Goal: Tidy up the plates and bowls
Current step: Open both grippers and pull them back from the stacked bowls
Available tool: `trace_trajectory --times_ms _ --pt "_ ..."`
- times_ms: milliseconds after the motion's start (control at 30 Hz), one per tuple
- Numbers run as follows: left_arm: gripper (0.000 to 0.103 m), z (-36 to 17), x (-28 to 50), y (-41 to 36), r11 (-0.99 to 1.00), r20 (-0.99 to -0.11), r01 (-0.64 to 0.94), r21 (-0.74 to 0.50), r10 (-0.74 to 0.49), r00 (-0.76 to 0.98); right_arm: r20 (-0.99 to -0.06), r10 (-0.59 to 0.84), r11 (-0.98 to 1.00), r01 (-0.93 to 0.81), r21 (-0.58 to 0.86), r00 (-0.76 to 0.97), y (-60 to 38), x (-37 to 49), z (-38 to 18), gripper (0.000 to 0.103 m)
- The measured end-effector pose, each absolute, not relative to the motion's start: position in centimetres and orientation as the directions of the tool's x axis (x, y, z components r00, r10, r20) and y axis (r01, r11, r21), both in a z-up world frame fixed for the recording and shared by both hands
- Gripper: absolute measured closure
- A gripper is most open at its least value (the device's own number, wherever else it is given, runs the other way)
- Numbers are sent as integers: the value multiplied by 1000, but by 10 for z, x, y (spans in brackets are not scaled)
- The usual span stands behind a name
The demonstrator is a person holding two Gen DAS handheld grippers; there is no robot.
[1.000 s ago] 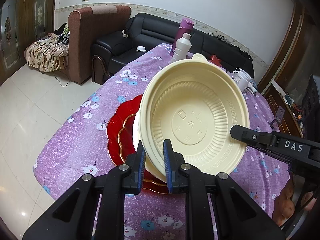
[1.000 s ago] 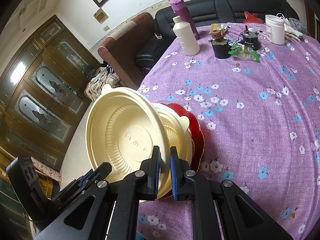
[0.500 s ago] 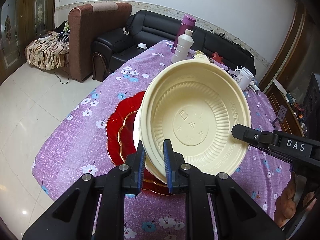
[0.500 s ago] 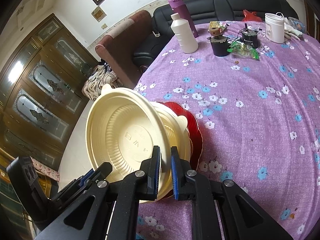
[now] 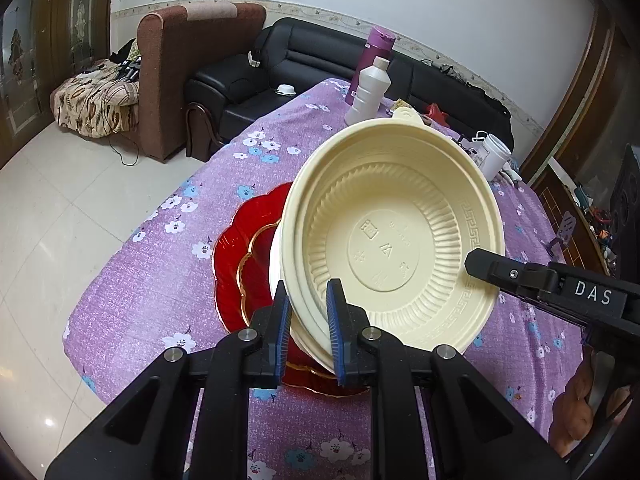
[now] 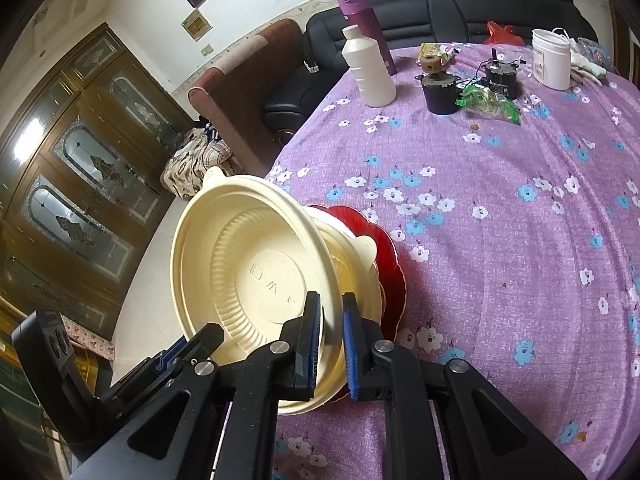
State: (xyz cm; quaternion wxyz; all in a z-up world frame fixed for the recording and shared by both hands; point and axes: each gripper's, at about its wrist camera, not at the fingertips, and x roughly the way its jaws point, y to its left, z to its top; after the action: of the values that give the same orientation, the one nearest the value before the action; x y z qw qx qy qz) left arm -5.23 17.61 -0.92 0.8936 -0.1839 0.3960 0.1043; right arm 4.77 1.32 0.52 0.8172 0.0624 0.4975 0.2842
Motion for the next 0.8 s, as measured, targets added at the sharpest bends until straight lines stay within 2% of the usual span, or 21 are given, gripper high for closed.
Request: trace_trajectory --times_ms 200,233,267,300,333,367,500,567,633,700,767,800 --pt "87 -10 -52 182 885 -743 -379 -269 60 667 -764 543 826 -389 409 349 10 49 7 89" --pt "82 -10 -51 184 880 -744 -387 -277 59 666 -760 548 823 -386 416 349 9 50 8 88" --pt "69 -10 -51 186 873 -742 -395 -288 57 668 -756 552 822 -385 421 351 8 50 8 87" --pt "60 -10 -51 187 869 -739 -399 -294 58 671 -752 554 822 -382 424 357 7 51 9 78" --pt "41 -9 -52 188 863 -731 -402 -305 58 680 -743 559 820 -379 430 368 5 51 11 67" --pt "33 -7 -54 189 858 -720 -404 -317 60 691 -729 571 813 -382 439 377 3 50 13 62" --pt "30 2 -67 188 849 -685 -437 -295 131 717 -674 600 796 -403 452 431 -6 43 27 32" --pt "17 5 -71 186 854 -682 -447 -264 163 713 -637 612 788 -431 440 468 -13 36 37 19" --pt "16 8 -78 180 868 -663 -442 -228 194 723 -614 612 785 -481 391 498 -18 26 46 6" --pt "13 11 -88 174 886 -636 -417 -201 206 744 -608 610 774 -547 319 509 -20 14 52 0" --pt "0 12 -96 167 905 -630 -397 -155 219 745 -636 593 742 -642 192 495 -19 -1 53 0" --pt "0 12 -100 163 912 -626 -386 -134 224 747 -653 582 722 -678 141 484 -18 -8 51 0"
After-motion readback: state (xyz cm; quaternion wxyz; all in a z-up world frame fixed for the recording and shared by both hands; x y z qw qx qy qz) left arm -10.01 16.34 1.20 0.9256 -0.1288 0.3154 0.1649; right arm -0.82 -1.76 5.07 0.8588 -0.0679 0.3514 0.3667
